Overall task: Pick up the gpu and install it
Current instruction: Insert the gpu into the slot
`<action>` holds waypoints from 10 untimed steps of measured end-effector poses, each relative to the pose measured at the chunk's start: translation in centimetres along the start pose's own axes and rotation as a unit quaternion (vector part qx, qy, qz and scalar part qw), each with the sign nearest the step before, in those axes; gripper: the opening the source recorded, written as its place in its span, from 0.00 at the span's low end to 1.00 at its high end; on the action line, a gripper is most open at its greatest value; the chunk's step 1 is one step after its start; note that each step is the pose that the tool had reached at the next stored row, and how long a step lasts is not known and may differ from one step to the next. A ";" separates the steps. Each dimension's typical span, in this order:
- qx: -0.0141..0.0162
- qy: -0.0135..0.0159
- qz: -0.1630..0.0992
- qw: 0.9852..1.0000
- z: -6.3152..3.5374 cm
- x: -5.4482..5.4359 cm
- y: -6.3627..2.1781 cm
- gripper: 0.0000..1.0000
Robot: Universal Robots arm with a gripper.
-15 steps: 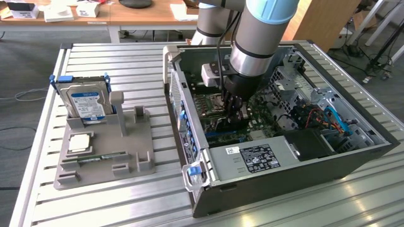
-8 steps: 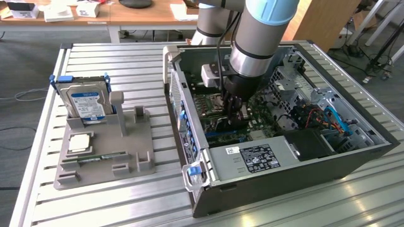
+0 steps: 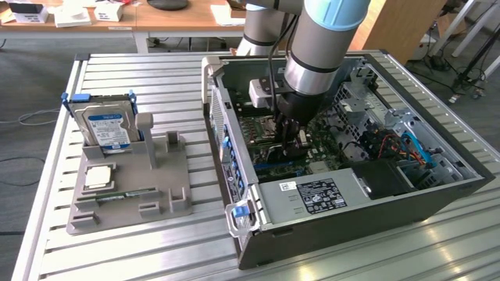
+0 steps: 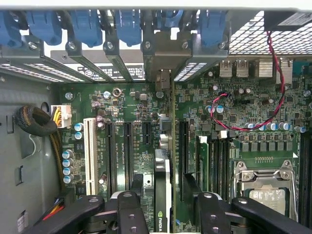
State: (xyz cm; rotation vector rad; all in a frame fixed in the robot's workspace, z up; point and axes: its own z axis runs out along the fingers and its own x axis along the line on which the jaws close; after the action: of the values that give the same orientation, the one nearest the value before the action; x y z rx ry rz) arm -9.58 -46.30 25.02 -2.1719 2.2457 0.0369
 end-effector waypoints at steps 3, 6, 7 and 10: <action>0.000 0.000 0.000 1.000 0.00 0.0 0.00 0.46; 0.000 0.000 0.000 1.000 -0.06 0.0 0.00 0.46; 0.000 0.000 0.000 1.000 -0.16 0.0 0.00 0.46; 0.000 0.000 0.000 1.000 -0.63 0.0 0.00 0.46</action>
State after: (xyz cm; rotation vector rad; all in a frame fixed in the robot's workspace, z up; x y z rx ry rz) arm -9.57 -46.30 25.65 -2.1719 2.2457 0.0370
